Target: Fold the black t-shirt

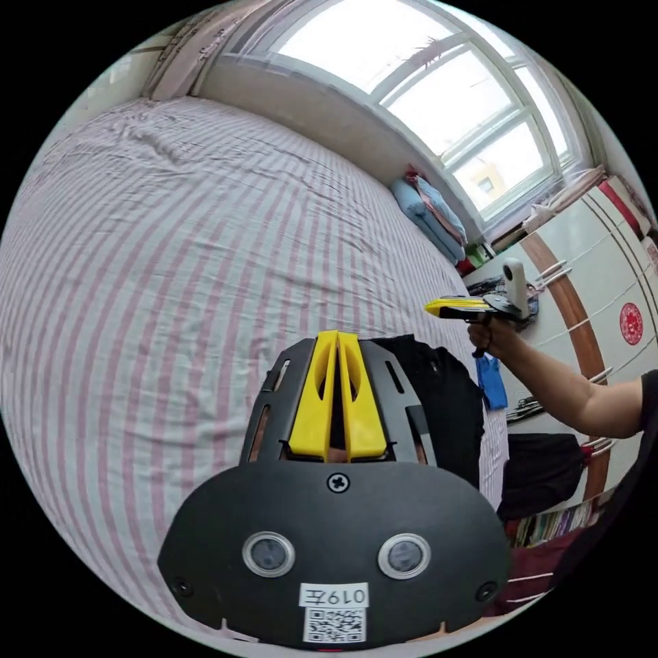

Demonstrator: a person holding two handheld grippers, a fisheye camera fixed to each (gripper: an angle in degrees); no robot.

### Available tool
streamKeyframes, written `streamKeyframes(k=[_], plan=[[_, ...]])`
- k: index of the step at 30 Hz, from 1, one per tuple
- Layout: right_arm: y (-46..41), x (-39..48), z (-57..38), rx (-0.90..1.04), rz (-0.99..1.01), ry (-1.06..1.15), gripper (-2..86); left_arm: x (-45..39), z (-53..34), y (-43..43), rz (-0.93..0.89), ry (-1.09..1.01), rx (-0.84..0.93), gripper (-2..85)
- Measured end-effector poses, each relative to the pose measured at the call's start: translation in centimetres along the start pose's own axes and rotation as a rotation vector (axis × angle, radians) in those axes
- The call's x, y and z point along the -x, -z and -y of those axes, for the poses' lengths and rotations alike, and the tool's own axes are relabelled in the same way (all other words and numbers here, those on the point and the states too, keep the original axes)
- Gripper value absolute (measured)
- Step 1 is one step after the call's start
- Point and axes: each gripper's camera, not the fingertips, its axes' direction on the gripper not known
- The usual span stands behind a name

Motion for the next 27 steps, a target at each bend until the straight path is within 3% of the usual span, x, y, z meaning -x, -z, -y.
streamKeyframes(k=[2,7,13,21,27], plan=[[-1.4,2.7,2.0,0.027,0.029,0.096,4.6,0.8,-3.6,1.5,0.137,0.048,0.055,4.9],[-7.8,10.0,8.4,0.147,0.079,0.287,4.5,1.8,-11.2,1.4,0.232,0.250,0.201,5.8],[-14.2,15.9,13.5,0.287,0.093,0.424,4.4,3.5,-16.5,0.9,0.130,0.436,0.151,6.7],[-17.4,19.7,15.4,0.341,0.088,0.460,5.2,4.2,-19.1,-0.5,0.168,0.353,0.172,7.7],[-19.4,21.9,14.9,0.362,0.146,0.438,5.0,6.7,-22.7,-0.5,0.044,0.525,0.102,3.7]])
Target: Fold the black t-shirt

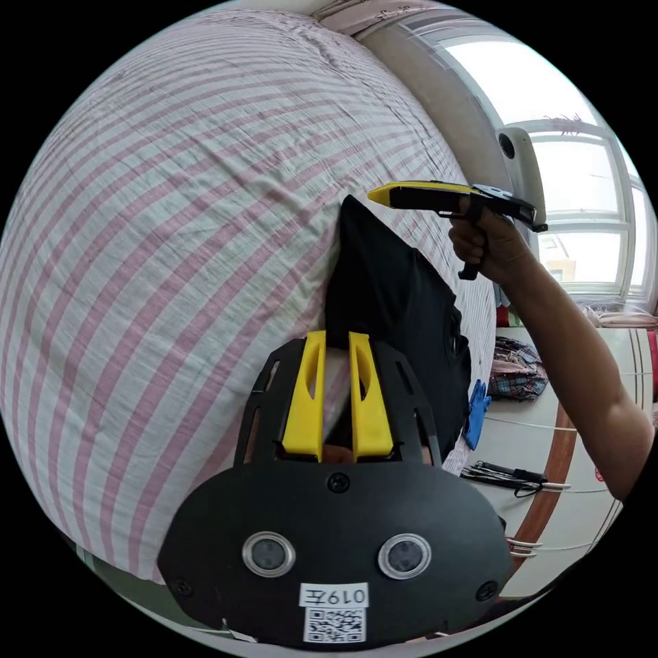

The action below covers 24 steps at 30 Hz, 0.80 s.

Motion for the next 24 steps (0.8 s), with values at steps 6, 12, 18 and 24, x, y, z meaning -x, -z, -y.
streamKeyframes(k=[6,12,18,24], plan=[[-3.3,2.9,0.4,0.052,0.057,0.017,4.9,2.3,-2.7,-1.1,0.004,0.033,-0.004,1.3],[-6.7,7.8,-0.3,0.089,-0.001,0.050,-0.1,4.1,-6.1,-2.4,-0.007,0.045,-0.004,0.6],[-9.6,12.8,-2.6,0.057,-0.075,0.019,-0.3,5.3,-9.9,-3.6,0.030,0.032,-0.014,0.7],[-13.9,19.9,-5.2,0.093,-0.107,0.046,6.3,5.6,-13.7,-5.7,0.105,-0.003,0.020,1.5]])
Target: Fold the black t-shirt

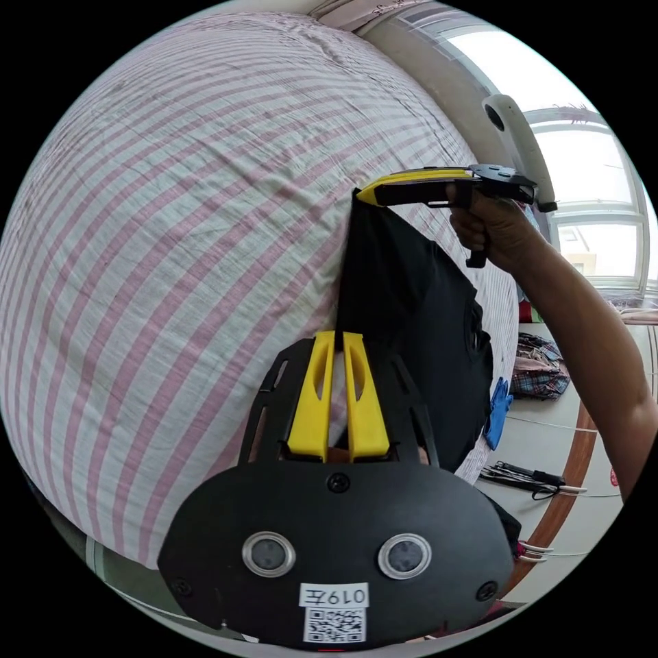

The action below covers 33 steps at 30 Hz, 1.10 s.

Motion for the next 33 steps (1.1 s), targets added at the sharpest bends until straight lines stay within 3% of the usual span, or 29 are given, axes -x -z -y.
streamKeyframes(k=[5,8,10,15,19,23,29,33], plan=[[-1.5,7.9,-2.0,0.005,-0.111,0.045,8.3,0.7,-4.4,-1.6,-0.010,-0.015,-0.001,3.6],[-0.5,13.0,-5.1,-0.111,-0.152,0.004,5.2,1.3,-7.1,-1.7,0.014,-0.033,-0.025,4.1],[1.6,17.8,-10.1,-0.300,-0.163,-0.096,2.2,1.9,-8.9,-1.4,0.040,-0.045,-0.040,3.0],[2.8,32.1,-25.2,-0.460,-0.338,-0.468,0.5,-0.2,-15.2,1.4,0.162,-0.267,-0.082,1.3],[1.4,47.4,-38.4,-0.369,-0.415,-0.802,-0.5,-6.3,-23.6,3.4,0.211,-0.541,-0.042,0.7],[1.0,60.5,-46.9,-0.272,-0.535,-0.931,-0.7,-12.5,-33.9,4.9,0.261,-0.734,0.029,0.6],[-2.4,75.0,-57.1,-0.253,-0.400,-1.067,-0.9,-15.7,-47.0,5.6,0.317,-0.754,0.112,0.6],[-5.1,82.8,-61.8,-0.356,-0.351,-1.018,-1.0,-14.7,-52.4,6.1,0.213,-0.702,0.067,0.6]])
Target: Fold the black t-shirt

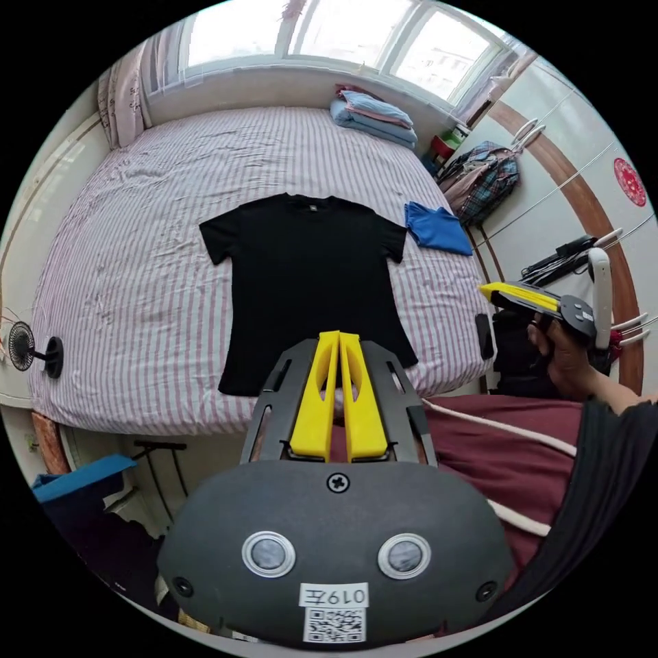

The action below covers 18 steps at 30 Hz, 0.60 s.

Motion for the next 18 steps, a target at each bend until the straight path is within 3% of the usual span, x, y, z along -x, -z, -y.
streamKeyframes(k=[6,10,18], plan=[[0.5,0.6,-10.0,-0.054,0.002,-0.029,-1.0,-2.6,-4.2,-1.0,-0.019,-0.122,-0.044,0.6],[0.8,3.5,-14.9,-0.132,-0.034,-0.072,-1.0,-3.3,-5.3,-1.9,-0.158,-0.176,0.026,0.6],[-0.7,11.5,-19.8,-0.084,-0.103,-0.272,-1.0,-3.6,-8.7,-1.7,-0.131,-0.395,0.060,0.6]])
